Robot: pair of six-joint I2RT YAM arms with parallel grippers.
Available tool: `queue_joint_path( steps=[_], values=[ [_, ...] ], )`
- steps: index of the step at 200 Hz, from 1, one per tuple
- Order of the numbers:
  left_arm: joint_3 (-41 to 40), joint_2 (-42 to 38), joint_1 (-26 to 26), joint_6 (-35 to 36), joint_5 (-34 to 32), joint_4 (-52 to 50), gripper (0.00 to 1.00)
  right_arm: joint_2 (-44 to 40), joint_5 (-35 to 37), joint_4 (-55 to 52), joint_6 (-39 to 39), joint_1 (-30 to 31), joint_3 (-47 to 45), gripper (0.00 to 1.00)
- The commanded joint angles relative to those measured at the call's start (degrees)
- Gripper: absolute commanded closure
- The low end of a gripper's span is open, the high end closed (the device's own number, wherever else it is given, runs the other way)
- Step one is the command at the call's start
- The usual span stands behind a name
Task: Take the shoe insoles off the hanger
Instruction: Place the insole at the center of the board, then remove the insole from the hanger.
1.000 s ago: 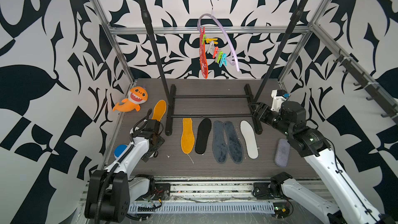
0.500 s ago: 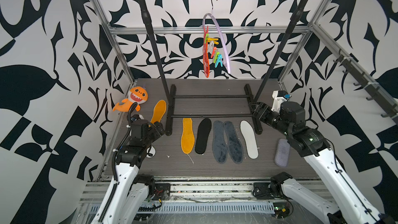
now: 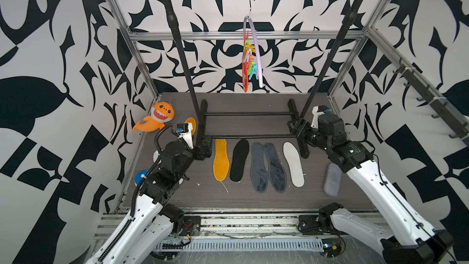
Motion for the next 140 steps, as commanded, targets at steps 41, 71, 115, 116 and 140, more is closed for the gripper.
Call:
queue_joint_path(
  steps=[41,71,115,116,140],
  values=[
    [2.5,20.3,-2.4,9.8,1.2,34.8,0.0,4.6,1.9,-0.4,-2.9,-0.6,7.0,0.22],
    [6.3,29.3,-2.3,9.8,1.8,42.1,0.01,4.3,1.0,0.4,-3.8,-1.4,7.1,0.21],
    [11.1,39.7,-2.2,10.0,3.9,48.9,0.01,4.6,-1.5,1.8,-4.8,-2.6,6.7,0.19],
    [11.1,40.0,-2.3,10.0,3.9,49.0,0.0,4.7,-1.6,1.7,-4.7,-2.7,6.7,0.19],
    [13.8,44.5,-2.3,10.3,6.0,51.2,0.02,5.3,-3.3,2.5,-4.5,-3.3,6.5,0.19]
  ],
)
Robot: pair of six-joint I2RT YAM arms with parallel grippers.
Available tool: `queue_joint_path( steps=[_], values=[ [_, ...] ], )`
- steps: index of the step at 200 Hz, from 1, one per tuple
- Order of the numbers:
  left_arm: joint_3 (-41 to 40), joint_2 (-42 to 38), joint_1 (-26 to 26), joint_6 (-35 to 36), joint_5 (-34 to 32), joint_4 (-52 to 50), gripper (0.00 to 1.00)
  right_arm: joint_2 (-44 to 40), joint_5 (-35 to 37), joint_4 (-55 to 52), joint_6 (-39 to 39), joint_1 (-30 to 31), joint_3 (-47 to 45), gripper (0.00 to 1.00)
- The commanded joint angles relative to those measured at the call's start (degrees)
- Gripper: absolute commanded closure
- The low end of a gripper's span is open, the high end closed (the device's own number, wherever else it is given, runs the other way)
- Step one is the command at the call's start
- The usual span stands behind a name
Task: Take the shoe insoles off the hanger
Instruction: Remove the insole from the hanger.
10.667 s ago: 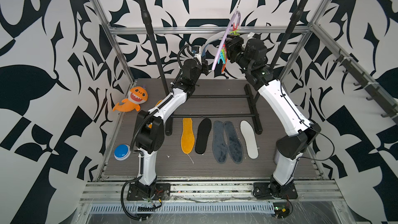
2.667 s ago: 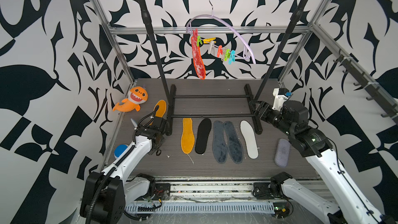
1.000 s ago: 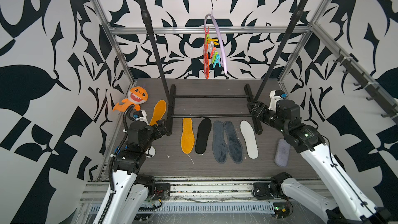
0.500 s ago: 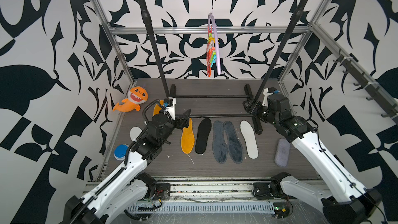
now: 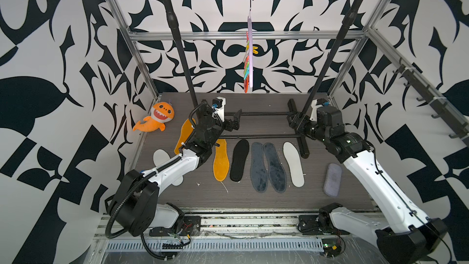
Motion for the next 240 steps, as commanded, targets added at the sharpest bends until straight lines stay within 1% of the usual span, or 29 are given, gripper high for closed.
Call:
queue_joint_path(
  steps=[1,60,80,98,123,142,182,184,186,207,240],
  values=[
    [2.9,3.6,0.0,0.9,2.7,6.3,0.02,0.0,-2.2,2.7,-0.9,-0.6,1.7,0.19],
    [8.5,15.7,0.0,1.7,3.8,15.2,0.03,1.3,-6.1,4.1,-0.4,-1.3,2.4,0.18],
    [10.9,20.0,0.0,2.0,1.8,18.4,0.03,1.5,-6.8,4.3,-0.3,-1.3,2.6,0.17],
    [13.2,23.3,0.0,3.0,0.5,21.3,0.06,1.6,-7.4,4.3,-0.4,-1.5,2.7,0.17],
    [17.2,27.8,0.0,4.7,-0.9,23.3,0.11,1.6,-8.0,4.3,-0.3,-1.8,2.7,0.17],
    [19.9,30.5,0.0,5.8,-0.7,24.6,0.13,1.7,-8.6,4.4,-0.4,-2.0,2.7,0.17],
    [25.6,34.3,0.0,6.9,-1.7,23.1,0.14,2.3,-9.6,4.7,-0.2,-2.7,2.7,0.17],
    [25.8,34.5,0.0,6.9,-1.8,23.0,0.17,2.3,-9.7,4.7,-0.1,-2.8,2.7,0.18],
    [26.1,34.7,0.0,7.0,-1.8,22.9,0.18,2.3,-9.7,4.8,-0.1,-2.9,2.7,0.18],
    [28.7,36.4,0.0,6.9,-1.7,21.7,0.22,2.5,-10.1,5.1,0.1,-3.1,2.6,0.18],
    [33.4,39.3,0.0,6.4,-0.9,19.1,0.34,2.5,-10.7,5.8,0.6,-3.4,2.2,0.18]
  ],
)
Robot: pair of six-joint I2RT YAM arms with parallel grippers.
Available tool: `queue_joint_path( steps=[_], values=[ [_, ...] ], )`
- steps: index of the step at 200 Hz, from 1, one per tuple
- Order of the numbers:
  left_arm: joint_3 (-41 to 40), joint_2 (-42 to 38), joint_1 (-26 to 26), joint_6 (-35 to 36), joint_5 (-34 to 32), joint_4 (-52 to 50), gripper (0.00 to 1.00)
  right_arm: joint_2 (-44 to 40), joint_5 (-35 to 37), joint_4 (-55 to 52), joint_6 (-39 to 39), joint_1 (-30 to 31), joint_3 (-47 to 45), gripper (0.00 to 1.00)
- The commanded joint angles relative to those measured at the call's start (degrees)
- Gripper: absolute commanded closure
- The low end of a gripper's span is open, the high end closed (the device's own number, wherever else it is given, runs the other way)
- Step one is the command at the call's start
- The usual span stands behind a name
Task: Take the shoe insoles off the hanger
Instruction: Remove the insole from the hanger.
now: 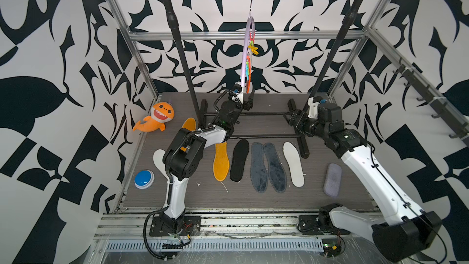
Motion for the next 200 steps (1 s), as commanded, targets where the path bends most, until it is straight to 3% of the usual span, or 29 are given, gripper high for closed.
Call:
queue_joint_path(
  steps=[1,23,56,117,167,200],
  values=[
    [3.6,2.4,0.0,0.0,0.0,-0.9,0.34,-0.5,-1.1,2.6,0.5,-0.4,1.8,0.18],
    [6.4,3.8,0.0,-0.3,0.3,-2.9,0.42,-0.5,-1.5,2.9,0.8,-0.5,1.6,0.19],
    [9.1,5.3,0.1,-0.4,-0.4,-5.6,0.42,-0.4,-2.0,3.3,0.7,-0.9,1.6,0.19],
    [9.3,5.3,0.2,-0.7,-1.4,-7.2,0.52,-0.3,-3.2,4.7,1.8,-1.3,1.8,0.21],
    [8.7,3.7,0.3,-1.2,-1.9,-6.6,0.75,1.6,-5.7,6.8,4.6,-1.3,3.1,0.34],
    [7.9,1.6,0.8,-1.4,-2.2,-7.0,0.92,3.9,-5.9,6.6,6.9,-1.2,7.2,0.35]
  ],
)
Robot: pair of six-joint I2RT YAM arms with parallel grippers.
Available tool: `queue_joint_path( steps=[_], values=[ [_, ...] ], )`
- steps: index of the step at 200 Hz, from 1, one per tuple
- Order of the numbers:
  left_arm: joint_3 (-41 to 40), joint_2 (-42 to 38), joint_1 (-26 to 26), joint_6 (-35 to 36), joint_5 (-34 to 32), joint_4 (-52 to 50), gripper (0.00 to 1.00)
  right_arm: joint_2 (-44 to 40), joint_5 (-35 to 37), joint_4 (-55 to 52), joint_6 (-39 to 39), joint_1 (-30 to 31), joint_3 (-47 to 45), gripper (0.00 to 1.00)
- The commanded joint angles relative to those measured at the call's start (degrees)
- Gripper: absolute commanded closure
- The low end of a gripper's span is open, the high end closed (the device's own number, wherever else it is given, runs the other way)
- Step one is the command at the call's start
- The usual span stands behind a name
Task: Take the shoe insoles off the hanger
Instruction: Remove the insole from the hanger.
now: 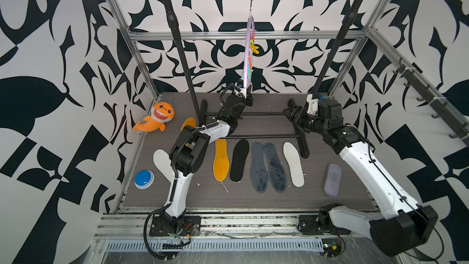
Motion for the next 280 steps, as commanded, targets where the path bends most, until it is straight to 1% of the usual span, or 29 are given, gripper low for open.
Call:
queue_joint_path(
  steps=[1,20,57,101,138,193,240,280],
  values=[
    [-0.8,-3.2,0.7,-0.2,-0.7,0.7,0.93,0.5,-0.9,2.7,2.3,-0.1,5.0,0.35],
    [-1.2,-4.6,1.5,-1.2,-0.4,-0.5,1.0,1.2,0.2,3.9,3.1,0.1,7.1,0.35],
    [-1.5,-6.8,2.8,-1.8,0.2,-2.8,1.0,3.5,2.4,5.0,5.2,0.6,12.9,0.35],
    [-1.1,-8.8,4.4,-3.0,0.9,-5.6,1.0,8.8,1.7,6.9,9.4,1.1,20.3,0.35],
    [0.6,-9.6,6.0,-4.5,1.9,-9.7,1.0,12.6,1.2,11.1,13.3,1.4,24.4,0.33],
    [4.8,-10.0,7.9,-5.6,3.9,-16.5,1.0,18.9,1.7,21.1,20.0,3.3,29.3,0.29],
    [6.0,-11.0,9.6,-7.1,4.3,-17.6,1.0,23.4,2.0,35.5,25.5,3.5,29.2,0.25],
    [8.1,-11.0,10.7,-7.9,5.1,-18.5,1.0,27.5,2.1,43.9,29.4,3.5,30.6,0.22]
  ],
)
